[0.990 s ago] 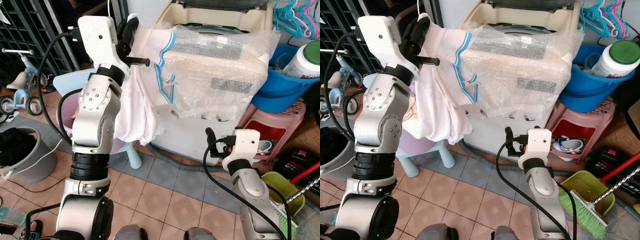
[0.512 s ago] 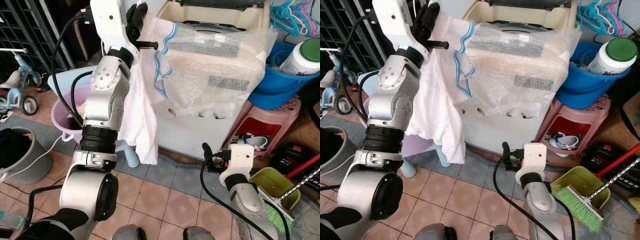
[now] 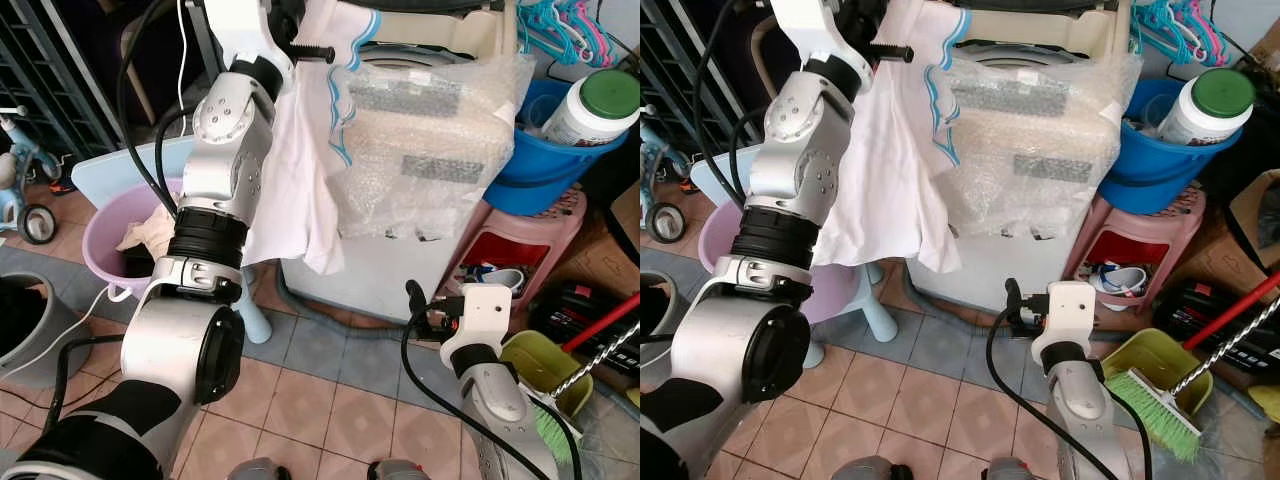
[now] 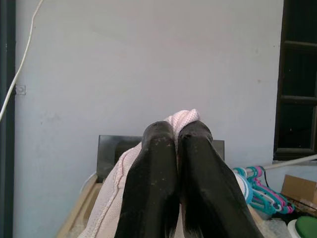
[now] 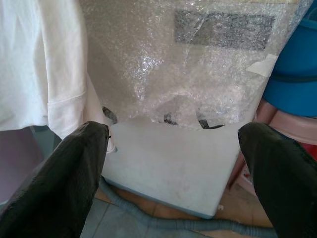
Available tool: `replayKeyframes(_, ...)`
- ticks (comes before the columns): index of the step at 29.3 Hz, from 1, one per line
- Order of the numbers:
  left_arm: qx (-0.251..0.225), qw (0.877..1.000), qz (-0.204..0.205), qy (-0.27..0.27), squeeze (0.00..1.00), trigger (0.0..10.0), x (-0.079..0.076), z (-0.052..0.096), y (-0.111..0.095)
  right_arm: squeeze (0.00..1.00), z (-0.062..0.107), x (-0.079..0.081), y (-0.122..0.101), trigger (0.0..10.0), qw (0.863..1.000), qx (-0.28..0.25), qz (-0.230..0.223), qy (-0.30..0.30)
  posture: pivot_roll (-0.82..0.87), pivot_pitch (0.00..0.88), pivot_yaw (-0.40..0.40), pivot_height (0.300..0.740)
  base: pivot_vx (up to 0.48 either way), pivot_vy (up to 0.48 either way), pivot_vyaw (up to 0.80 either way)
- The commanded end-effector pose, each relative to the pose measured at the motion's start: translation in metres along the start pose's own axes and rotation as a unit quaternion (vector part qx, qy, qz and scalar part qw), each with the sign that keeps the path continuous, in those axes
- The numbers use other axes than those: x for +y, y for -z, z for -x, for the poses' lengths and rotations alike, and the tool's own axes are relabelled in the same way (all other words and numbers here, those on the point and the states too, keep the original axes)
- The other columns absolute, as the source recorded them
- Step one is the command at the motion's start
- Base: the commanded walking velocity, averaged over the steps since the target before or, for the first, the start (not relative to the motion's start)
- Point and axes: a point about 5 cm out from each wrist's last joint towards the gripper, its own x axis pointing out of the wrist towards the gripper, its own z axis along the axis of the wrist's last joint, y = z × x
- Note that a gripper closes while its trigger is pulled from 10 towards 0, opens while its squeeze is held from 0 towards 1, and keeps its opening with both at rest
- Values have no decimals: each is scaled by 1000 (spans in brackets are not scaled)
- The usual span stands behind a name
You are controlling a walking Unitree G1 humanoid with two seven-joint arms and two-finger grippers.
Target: Clothes washing
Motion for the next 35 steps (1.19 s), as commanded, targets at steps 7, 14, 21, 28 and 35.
replayKeyframes(7,-7,1000,-1,-5,0,10000,10,-3,0,0,0,4,-2,10000,1000,-3,-2,-2,-149,82,101,740,480,0,0)
replayKeyframes(14,-3,1000,-6,19,0,10000,6,-4,0,0,-4,7,-3,10000,1000,-4,-9,-4,-143,74,104,740,409,0,-114)
replayKeyframes(21,-9,999,-5,33,0,10000,0,-7,-1,0,-5,8,-3,10000,1000,-3,-9,-5,-145,71,105,740,306,0,-800)
replayKeyframes(28,-9,999,-9,46,0,10000,-2,-9,-2,0,-3,9,-2,10000,1000,-3,-8,-6,-147,70,108,740,321,0,-311)
replayKeyframes(35,-18,998,-15,51,0,10000,-4,-17,-9,0,-3,11,-1,10000,1000,-2,-5,-10,-147,72,107,740,366,0,0)
